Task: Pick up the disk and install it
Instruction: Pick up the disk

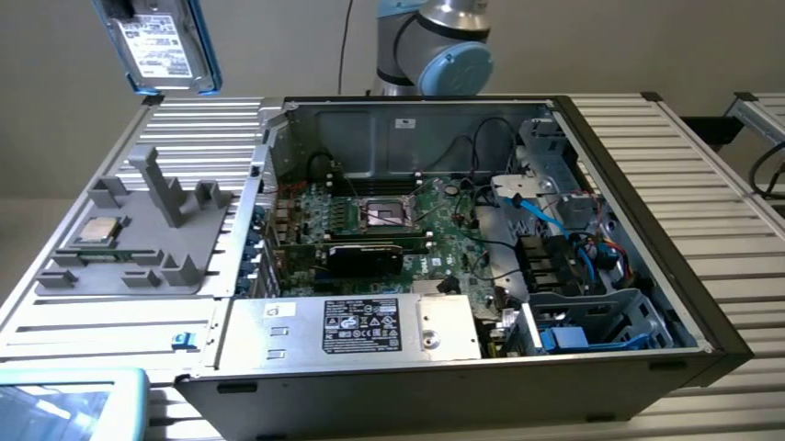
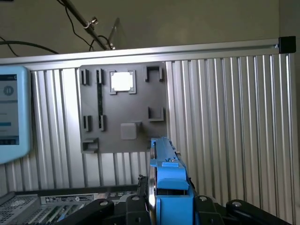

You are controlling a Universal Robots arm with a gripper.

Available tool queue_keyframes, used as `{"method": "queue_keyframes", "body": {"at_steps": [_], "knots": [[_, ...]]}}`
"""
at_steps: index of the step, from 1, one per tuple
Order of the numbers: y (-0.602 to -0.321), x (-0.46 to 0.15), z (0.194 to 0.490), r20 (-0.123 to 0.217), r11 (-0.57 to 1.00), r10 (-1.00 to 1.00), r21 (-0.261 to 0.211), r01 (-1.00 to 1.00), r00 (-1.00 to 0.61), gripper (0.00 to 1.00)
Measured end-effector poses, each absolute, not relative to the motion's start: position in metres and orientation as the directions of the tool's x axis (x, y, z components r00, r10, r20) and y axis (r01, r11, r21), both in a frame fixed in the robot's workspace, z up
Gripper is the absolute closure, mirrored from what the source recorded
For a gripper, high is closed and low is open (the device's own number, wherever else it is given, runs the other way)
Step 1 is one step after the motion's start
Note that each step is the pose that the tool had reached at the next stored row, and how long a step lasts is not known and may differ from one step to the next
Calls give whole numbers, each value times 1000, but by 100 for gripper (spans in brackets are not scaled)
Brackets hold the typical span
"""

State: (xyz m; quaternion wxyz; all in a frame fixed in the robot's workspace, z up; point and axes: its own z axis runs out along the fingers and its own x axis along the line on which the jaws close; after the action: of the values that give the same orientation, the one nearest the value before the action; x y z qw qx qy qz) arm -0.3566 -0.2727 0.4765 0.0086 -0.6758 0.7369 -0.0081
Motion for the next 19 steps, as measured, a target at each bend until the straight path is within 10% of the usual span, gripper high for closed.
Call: {"method": "queue_keyframes", "body": {"at_steps": [19], "knots": [[-310, -314, 489, -2, 86, -996, -24, -996, -86, 63]]}}
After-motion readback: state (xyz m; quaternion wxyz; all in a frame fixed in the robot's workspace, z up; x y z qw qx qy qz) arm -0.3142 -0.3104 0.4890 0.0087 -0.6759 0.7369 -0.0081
